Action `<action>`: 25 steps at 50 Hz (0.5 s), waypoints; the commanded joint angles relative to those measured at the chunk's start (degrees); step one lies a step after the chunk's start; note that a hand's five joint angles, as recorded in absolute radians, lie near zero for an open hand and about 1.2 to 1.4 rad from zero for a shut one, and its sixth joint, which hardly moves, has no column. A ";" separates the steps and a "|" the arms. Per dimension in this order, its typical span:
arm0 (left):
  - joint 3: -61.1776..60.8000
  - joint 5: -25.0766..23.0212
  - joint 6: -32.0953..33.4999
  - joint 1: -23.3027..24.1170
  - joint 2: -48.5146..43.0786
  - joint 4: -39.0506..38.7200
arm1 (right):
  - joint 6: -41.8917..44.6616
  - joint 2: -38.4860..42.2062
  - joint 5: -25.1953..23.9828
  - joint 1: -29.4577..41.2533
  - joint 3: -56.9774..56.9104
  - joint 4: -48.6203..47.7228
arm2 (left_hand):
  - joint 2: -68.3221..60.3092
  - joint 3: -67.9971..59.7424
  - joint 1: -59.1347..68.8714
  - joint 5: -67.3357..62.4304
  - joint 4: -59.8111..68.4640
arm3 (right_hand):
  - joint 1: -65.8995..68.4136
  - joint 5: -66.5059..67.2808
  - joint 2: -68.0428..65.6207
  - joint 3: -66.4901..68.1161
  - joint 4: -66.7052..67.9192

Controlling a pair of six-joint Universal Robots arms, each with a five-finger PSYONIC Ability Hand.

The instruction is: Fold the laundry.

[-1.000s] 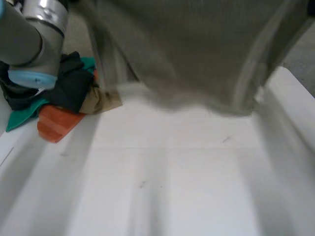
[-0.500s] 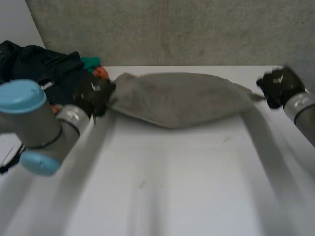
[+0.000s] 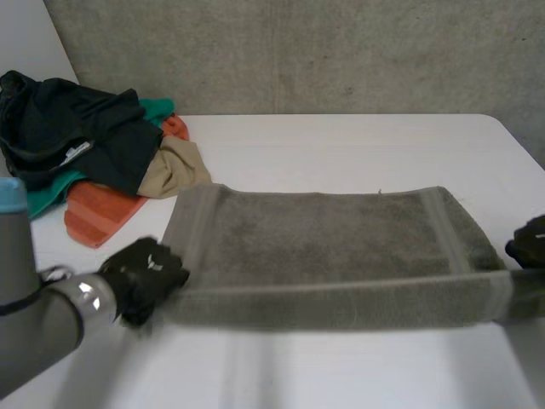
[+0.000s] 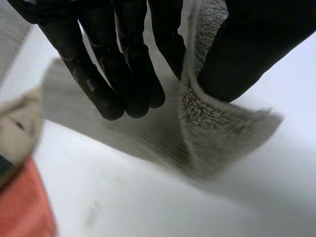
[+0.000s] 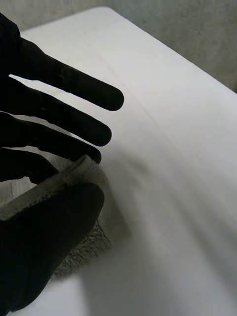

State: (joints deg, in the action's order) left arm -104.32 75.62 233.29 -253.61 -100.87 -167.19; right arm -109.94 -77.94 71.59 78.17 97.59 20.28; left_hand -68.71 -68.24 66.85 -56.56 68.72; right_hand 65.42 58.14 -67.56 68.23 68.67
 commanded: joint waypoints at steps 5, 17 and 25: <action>29.76 5.14 -0.55 7.69 -21.37 -15.35 | -14.24 14.65 5.05 9.19 -13.99 -16.58 | -11.29 -11.76 13.15 -13.44 11.28 | 14.58 11.86 -12.44 11.77 11.33; 59.04 10.42 1.47 8.93 -44.32 -16.24 | -22.24 28.27 8.22 13.94 -26.74 -35.74 | -11.29 -11.76 13.15 -13.44 11.28 | 14.58 11.86 -12.44 11.77 11.33; 62.57 11.30 2.09 9.98 -48.55 -18.51 | -23.04 34.78 10.68 16.05 -30.96 -40.15 | -6.31 -6.78 8.17 -8.46 6.31 | 7.73 5.01 -5.59 4.92 4.48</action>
State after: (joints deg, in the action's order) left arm -42.70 86.52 235.10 -244.36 -147.47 -183.85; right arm -132.81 -46.95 80.90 92.83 68.87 -17.92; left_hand -68.72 -68.24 66.85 -56.83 68.73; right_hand 65.42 58.59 -67.56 68.23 68.68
